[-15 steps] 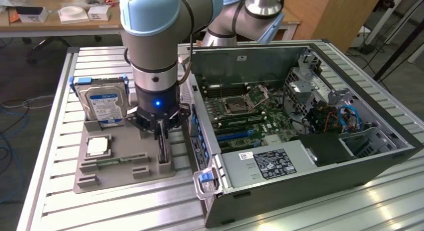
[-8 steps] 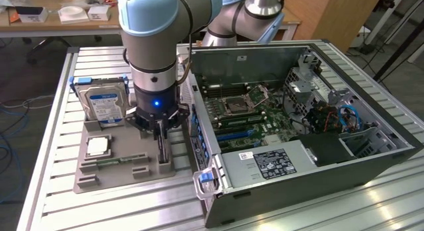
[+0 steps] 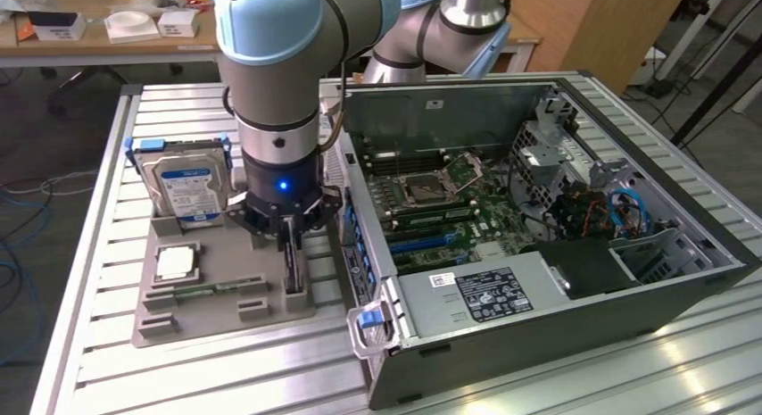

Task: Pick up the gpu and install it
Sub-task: 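Pick up the gpu and move the gpu toward the slot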

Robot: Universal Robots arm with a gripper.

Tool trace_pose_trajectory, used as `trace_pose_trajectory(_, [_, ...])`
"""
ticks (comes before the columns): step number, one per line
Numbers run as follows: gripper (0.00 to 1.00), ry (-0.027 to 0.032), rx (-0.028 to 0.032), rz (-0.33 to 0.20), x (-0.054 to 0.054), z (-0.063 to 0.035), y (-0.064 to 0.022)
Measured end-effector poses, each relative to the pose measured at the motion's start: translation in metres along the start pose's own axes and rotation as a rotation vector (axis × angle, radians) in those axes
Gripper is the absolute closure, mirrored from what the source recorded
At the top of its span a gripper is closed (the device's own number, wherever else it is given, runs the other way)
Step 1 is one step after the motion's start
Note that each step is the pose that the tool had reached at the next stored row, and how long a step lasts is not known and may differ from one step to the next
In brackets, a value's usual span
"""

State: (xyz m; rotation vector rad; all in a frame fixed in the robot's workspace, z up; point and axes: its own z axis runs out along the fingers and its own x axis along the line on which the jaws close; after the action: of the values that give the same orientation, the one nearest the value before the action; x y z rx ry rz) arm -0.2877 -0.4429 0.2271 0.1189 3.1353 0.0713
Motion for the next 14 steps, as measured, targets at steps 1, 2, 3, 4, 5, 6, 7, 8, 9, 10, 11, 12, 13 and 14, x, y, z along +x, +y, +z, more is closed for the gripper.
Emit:
trace_pose_trajectory(1, [0.72, -0.0001, 0.0, 0.0, 0.0, 0.0, 0.0])
trace_pose_trajectory(2, [0.72, -0.0001, 0.0001, 0.0, 0.0, 0.0, 0.0])
trace_pose_trajectory(3, [0.74, -0.0001, 0.0001, 0.0, 0.0, 0.0, 0.0])
trace_pose_trajectory(4, [0.74, -0.0002, 0.0, 0.0, 0.0, 0.0, 0.0])
trace_pose_trajectory(5, [0.74, -0.0001, 0.0, 0.0, 0.0, 0.0, 0.0])
trace_pose_trajectory(6, [0.74, -0.0002, 0.0, 0.0, 0.0, 0.0, 0.0])
trace_pose_trajectory(7, [0.74, -0.0002, 0.0, 0.0, 0.0, 0.0, 0.0])
trace_pose_trajectory(8, [0.74, -0.0001, 0.0, 0.0, 0.0, 0.0, 0.0])
trace_pose_trajectory(9, [0.74, -0.0001, 0.0, 0.0, 0.0, 0.0, 0.0])
trace_pose_trajectory(10, [0.74, -0.0002, 0.0, 0.0, 0.0, 0.0, 0.0])
trace_pose_trajectory(11, [0.74, -0.0001, 0.0, 0.0, 0.0, 0.0, 0.0])
trace_pose_trajectory(12, [0.74, -0.0002, 0.0, 0.0, 0.0, 0.0, 0.0])
trace_pose_trajectory(13, [0.74, -0.0002, 0.0, 0.0, 0.0, 0.0, 0.0])
trace_pose_trajectory(14, [0.74, -0.0002, 0.0, 0.0, 0.0, 0.0, 0.0])
